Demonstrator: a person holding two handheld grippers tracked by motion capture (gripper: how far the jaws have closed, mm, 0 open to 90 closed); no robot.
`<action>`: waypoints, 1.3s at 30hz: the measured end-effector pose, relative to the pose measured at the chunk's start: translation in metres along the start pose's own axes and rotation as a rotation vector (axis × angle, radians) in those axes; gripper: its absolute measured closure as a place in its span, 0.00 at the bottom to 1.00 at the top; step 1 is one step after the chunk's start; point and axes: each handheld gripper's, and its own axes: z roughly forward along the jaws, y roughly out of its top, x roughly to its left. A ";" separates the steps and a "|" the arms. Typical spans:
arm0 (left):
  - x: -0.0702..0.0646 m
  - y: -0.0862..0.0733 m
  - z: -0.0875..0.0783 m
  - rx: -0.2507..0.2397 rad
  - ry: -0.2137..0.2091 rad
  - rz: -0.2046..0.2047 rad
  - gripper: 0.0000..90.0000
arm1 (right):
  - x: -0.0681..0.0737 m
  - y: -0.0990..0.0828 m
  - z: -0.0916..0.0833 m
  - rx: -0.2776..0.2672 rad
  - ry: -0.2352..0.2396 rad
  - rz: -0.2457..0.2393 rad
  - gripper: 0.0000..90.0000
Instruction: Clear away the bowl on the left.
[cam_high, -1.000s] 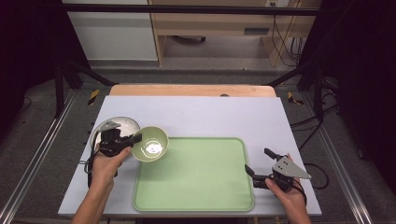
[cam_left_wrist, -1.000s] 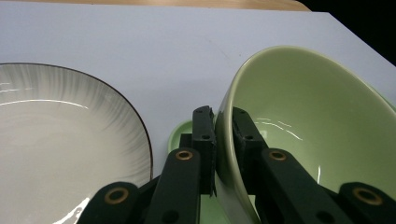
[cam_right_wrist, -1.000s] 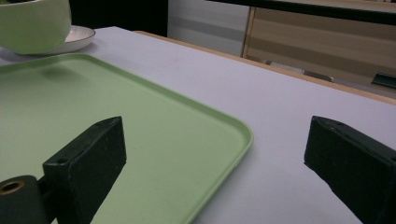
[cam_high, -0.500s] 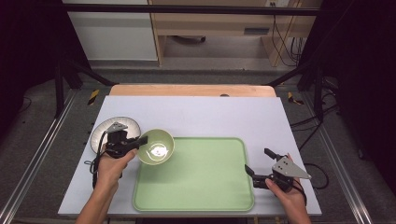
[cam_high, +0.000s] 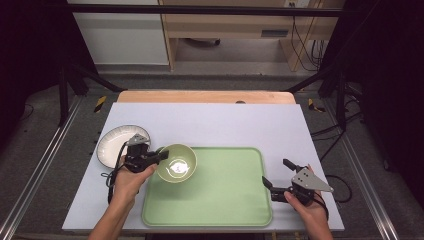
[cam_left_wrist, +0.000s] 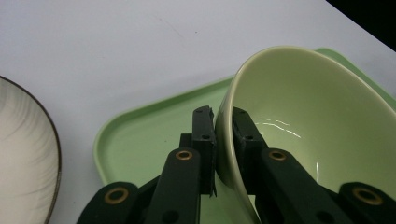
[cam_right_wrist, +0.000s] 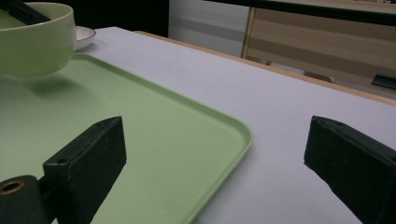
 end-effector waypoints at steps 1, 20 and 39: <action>-0.002 0.000 0.001 0.003 -0.005 0.001 0.91 | 0.000 0.000 0.000 0.001 0.000 0.000 0.06; -0.034 -0.007 0.023 0.071 -0.081 0.055 0.91 | -0.001 0.001 -0.002 -0.006 -0.002 0.000 0.06; -0.054 -0.013 0.038 0.126 -0.131 0.099 0.91 | -0.002 0.001 -0.003 -0.006 -0.006 0.001 0.06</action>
